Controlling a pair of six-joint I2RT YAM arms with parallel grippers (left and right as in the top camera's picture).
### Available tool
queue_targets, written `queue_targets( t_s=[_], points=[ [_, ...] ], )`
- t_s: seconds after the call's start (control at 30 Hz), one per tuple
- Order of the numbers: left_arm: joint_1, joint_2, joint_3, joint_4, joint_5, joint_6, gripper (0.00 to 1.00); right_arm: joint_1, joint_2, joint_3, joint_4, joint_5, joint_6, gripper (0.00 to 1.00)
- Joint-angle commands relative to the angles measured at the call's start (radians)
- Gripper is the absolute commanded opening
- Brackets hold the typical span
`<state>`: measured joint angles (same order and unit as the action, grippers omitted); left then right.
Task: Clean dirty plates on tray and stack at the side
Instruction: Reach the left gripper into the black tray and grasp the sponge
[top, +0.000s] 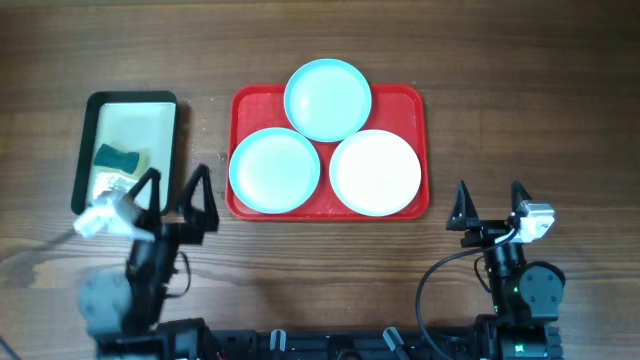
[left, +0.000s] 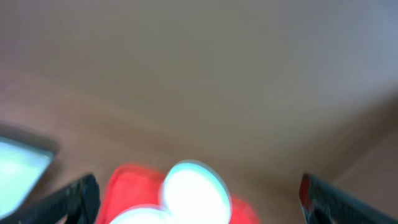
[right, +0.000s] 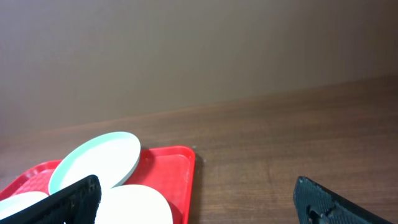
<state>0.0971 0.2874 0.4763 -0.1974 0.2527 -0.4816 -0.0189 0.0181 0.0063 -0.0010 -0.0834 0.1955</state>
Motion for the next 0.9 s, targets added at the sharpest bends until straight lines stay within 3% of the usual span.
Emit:
queue_targets(
  t_s=[0.0,0.07,0.17,0.2,0.23,0.4,0.47,0.57,0.87],
  points=[
    [-0.003,0.420,0.359,-0.245,-0.132,0.201,1.00,-0.008,-0.009,-0.001,0.002,0.016,-0.012,1.00],
    [-0.003,0.679,0.591,-0.417,-0.088,0.213,1.00,-0.008,-0.009,-0.001,0.002,0.016,-0.012,1.00],
    [-0.003,0.883,0.719,-0.489,-0.026,0.213,1.00,-0.008,-0.009,-0.001,0.002,0.016,-0.012,1.00],
    [0.001,0.927,0.736,-0.475,-0.082,0.176,1.00,-0.008,-0.009,-0.001,0.002,0.016,-0.012,1.00],
    [0.019,0.989,0.783,-0.505,-0.212,0.040,1.00,-0.008,-0.009,-0.001,0.002,0.016,-0.012,1.00],
    [0.190,1.319,1.139,-0.855,-0.358,-0.107,1.00,-0.008,-0.009,-0.001,0.002,0.016,-0.012,1.00],
    [0.263,1.400,1.154,-0.848,-0.343,-0.112,1.00,-0.008,-0.009,-0.001,0.002,0.016,-0.011,1.00],
    [0.333,1.511,1.146,-0.847,-0.329,-0.217,1.00,-0.008,-0.009,-0.001,0.002,0.016,-0.011,1.00],
    [0.360,1.834,1.143,-0.713,-0.329,-0.224,1.00,-0.008,-0.009,-0.001,0.002,0.016,-0.011,1.00]
  ],
)
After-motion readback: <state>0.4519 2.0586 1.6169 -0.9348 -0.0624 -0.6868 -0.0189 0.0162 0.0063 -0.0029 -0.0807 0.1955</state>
